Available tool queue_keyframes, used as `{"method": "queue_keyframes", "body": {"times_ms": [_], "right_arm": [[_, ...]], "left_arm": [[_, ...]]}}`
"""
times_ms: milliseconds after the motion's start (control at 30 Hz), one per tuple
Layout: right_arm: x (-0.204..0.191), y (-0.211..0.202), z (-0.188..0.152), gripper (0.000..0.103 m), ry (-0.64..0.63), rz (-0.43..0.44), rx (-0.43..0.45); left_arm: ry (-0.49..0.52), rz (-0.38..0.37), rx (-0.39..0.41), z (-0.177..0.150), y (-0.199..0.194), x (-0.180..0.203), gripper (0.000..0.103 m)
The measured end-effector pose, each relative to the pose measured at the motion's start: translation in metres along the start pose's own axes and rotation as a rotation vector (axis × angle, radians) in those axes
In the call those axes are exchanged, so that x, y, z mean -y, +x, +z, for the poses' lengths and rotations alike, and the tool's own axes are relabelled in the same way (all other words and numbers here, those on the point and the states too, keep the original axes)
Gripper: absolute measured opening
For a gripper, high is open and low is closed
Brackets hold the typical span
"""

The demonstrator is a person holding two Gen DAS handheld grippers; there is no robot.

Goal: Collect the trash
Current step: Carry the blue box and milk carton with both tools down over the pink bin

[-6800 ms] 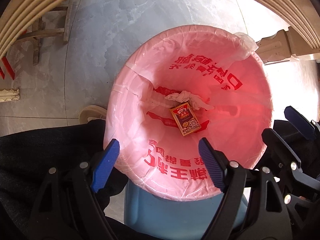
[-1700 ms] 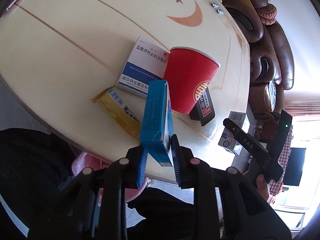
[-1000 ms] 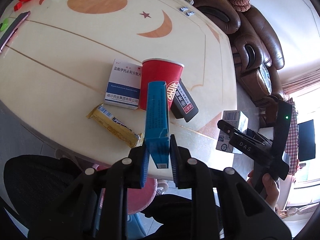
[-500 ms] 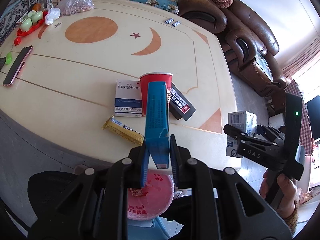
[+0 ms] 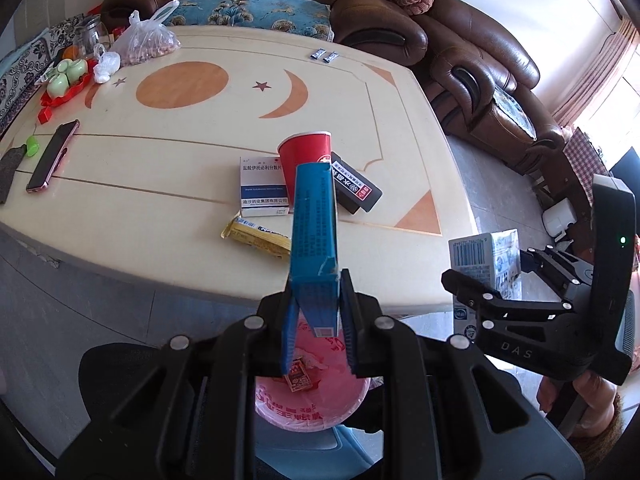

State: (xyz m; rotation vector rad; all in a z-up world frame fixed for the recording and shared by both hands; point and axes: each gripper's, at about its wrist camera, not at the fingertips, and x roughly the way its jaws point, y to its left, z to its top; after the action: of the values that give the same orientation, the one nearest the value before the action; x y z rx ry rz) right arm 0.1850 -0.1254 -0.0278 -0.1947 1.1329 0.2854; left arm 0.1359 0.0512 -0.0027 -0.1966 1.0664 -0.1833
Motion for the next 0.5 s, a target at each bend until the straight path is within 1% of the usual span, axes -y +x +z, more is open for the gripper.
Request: {"method": "queue_keyframes", "body": {"times_ms": [133, 267, 333, 500], "right_arm": [[-0.013, -0.004, -0.022, 0.069, -0.009, 0.007, 0.004], [-0.023, -0.003, -0.042, 0.069, -0.008, 0.014, 0.009], [-0.029, 0.001, -0.051, 0.069, -0.017, 0.014, 0.001], [-0.035, 0.019, -0.071, 0.069, 0.001, 0.038, -0.025]], "left_arm": [[0.032, -0.002, -0.010, -0.019, 0.000, 0.000, 0.020], [0.089, 0.000, -0.006, -0.042, 0.001, 0.003, 0.020], [0.110, 0.009, -0.011, -0.053, 0.005, 0.003, 0.020], [0.136, 0.017, -0.052, -0.077, 0.024, 0.001, 0.020]]}}
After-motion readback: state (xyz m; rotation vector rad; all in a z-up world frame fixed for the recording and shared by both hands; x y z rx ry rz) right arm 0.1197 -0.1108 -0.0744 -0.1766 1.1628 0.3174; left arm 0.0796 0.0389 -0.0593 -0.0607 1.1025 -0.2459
